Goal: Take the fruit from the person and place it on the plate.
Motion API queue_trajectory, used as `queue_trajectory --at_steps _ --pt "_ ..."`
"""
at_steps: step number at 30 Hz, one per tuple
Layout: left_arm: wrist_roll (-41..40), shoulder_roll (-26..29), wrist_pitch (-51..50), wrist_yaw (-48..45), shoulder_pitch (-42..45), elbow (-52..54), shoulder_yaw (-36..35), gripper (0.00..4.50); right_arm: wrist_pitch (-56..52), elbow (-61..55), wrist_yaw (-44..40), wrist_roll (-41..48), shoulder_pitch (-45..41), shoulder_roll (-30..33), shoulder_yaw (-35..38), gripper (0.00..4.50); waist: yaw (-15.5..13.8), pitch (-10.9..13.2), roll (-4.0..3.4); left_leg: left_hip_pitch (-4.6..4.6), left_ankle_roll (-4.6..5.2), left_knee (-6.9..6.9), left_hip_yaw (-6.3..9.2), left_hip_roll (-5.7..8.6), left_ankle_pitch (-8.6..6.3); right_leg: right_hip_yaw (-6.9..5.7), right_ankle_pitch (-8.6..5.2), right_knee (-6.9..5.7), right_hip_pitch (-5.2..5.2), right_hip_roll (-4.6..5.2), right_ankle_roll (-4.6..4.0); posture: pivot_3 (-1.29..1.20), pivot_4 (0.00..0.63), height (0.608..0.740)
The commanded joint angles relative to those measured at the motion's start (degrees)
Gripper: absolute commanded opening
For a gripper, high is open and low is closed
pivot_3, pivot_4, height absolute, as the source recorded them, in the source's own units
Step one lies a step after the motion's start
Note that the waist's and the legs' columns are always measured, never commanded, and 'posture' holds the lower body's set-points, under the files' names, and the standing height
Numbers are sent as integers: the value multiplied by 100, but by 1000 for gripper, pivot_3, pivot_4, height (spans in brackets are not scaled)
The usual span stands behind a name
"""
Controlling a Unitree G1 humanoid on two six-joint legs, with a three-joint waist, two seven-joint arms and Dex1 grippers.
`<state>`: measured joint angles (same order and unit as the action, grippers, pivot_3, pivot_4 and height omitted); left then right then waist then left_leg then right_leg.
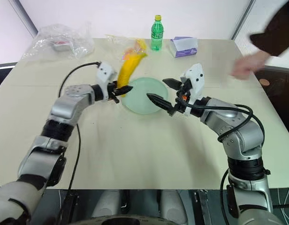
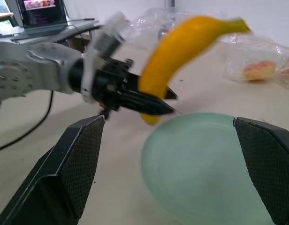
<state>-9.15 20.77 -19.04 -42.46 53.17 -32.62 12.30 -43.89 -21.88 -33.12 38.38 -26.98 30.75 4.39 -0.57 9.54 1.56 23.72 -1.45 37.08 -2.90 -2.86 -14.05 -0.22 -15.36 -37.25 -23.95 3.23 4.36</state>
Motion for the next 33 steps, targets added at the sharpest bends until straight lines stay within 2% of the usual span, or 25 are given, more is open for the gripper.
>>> queue_trajectory --at_steps 1,5,8,10,11,15,20,24,26,29,33 --pt "579 -211 798 -168 610 -1148 269 1109 136 -236 77 -35 35 -60 44 4500 9 0 0 4 3 1 0 0 -2 0 0 2 -3 -1 0 0 150 740" --pt "1020 -386 1352 -411 1147 -2177 456 1109 155 -396 190 -141 213 -5 24 4500 28 0 0 46 9 5 1 -1 -4 1 1 -1 -44 -2 2 0 150 740" --pt "1206 -477 1608 -509 1378 -2622 470 1109 274 -393 248 -616 381 234 -164 4500 9 0 0 62 9 10 4 -1 -4 0 1 -3 -57 -2 3 0 150 740" --pt "1273 -528 1727 -620 1463 -2806 442 2140 347 -405 210 -690 471 264 -177 4500 -3 0 0 66 11 14 4 -1 -5 -1 3 -1 -57 -2 6 0 150 740" --pt "1296 -554 1761 -672 1490 -2873 424 2358 359 -420 196 -699 501 263 -166 4500 -2 0 0 66 11 16 3 -1 -5 -1 4 -1 -57 -2 7 0 150 740" --pt "1398 -617 1923 -765 1537 -3033 375 4426 410 -446 173 -757 565 238 -156 4500 -1 0 0 66 11 16 4 -1 -5 -1 5 -2 -57 -2 9 0 150 740" --pt "1502 -607 2130 -488 1605 -3135 245 4479 456 -436 162 -789 578 172 -160 4500 -3 0 0 66 11 17 5 -1 -5 -1 5 -2 -57 -2 10 0 150 740" --pt "827 -404 1743 221 1722 -3026 -769 4479 555 -302 196 -855 522 109 -115 4500 10 1 1 67 11 19 7 -1 -5 -1 6 -3 -57 -2 12 0 150 740" --pt "397 -163 1435 422 1579 -2597 -1356 4479 710 -139 323 -972 475 31 -19 4500 49 1 0 66 11 18 8 -2 -6 -1 7 -3 -57 -2 13 0 150 740" --pt "-119 236 678 538 929 -1233 -1980 4479 907 178 535 -1125 377 -87 141 4500 147 0 -2 65 11 16 10 -4 -5 -1 7 -9 -57 -2 13 0 150 740" --pt "-745 805 -537 839 -634 1443 -2761 4479 1234 638 641 -1333 226 -174 220 4500 180 -2 -8 56 9 13 5 -8 -4 4 7 -14 -57 -1 13 0 150 740"
